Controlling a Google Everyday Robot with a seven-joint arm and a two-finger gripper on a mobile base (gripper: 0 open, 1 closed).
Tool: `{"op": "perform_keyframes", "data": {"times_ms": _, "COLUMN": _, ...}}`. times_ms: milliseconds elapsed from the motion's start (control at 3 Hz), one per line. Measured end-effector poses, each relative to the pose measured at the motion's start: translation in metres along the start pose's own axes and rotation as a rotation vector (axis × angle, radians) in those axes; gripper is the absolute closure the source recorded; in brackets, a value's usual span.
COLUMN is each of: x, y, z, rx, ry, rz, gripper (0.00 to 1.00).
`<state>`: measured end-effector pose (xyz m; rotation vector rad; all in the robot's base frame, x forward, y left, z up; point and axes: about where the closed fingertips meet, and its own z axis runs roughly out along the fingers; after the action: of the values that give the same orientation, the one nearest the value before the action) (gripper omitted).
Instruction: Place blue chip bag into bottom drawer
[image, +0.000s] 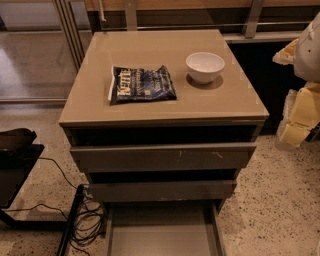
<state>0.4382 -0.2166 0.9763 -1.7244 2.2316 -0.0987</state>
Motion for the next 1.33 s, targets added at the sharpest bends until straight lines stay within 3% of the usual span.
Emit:
{"op": "perform_keyframes", "data": {"times_ms": 667, "x": -0.006, "y": -0.002, "z": 0.0, "rx": 0.014, "ry": -0.011, "rz": -0.016, "gripper": 0.0}}
{"op": "perform_keyframes", "data": {"times_ms": 1333, "x": -0.035, "y": -0.035, "z": 0.017, "rx": 0.079, "ry": -0.181, "rz": -0.037, "gripper": 0.0}}
